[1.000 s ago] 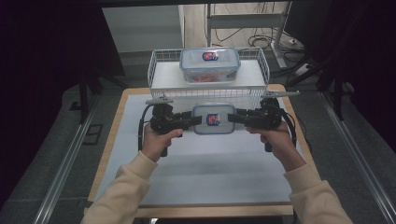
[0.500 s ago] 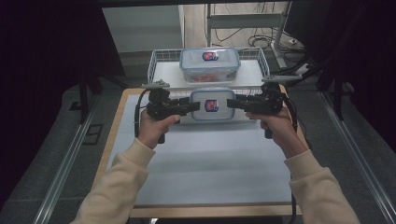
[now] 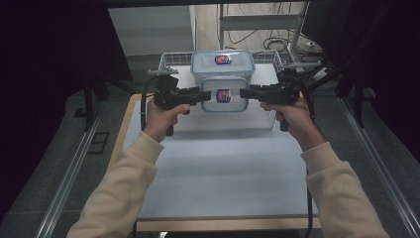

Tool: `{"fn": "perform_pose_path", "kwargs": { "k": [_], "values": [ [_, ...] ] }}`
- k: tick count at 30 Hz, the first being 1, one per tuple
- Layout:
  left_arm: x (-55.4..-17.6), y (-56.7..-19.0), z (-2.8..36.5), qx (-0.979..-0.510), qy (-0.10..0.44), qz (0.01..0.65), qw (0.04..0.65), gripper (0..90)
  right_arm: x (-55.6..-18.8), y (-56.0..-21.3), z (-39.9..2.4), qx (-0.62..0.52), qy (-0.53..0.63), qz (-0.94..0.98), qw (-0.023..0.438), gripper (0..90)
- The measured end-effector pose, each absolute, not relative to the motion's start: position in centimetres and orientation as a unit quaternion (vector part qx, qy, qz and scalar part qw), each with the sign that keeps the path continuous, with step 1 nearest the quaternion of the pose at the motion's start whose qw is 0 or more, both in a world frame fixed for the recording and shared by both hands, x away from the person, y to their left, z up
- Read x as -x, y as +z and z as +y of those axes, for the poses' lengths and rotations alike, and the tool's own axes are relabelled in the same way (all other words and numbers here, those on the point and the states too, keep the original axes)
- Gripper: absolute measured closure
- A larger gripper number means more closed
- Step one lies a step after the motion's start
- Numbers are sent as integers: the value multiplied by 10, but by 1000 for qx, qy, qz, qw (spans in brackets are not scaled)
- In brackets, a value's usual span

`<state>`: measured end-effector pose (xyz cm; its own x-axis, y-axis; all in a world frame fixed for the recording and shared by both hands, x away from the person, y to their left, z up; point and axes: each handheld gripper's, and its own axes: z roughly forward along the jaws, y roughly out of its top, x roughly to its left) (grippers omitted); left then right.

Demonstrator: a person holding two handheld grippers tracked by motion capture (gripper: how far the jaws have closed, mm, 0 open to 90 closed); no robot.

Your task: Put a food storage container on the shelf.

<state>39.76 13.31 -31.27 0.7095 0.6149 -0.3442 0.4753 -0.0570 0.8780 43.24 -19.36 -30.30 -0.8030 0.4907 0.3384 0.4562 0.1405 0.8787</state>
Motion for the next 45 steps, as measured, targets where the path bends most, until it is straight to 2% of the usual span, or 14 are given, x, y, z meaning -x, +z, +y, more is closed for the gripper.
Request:
{"fn": "perform_pose_path", "kwargs": {
  "k": [15,26,45],
  "values": [
    [-431,-292,136,-719,61,377,580,515,-464,-282,-191,-317,580,750,18,543],
    [-475,-267,142,-712,55,373,592,516,-502,-256,-186,-322,579,749,14,545],
    [-519,-277,145,-686,27,411,600,518,-559,-250,-181,-351,563,749,-4,537]
  ]
}}
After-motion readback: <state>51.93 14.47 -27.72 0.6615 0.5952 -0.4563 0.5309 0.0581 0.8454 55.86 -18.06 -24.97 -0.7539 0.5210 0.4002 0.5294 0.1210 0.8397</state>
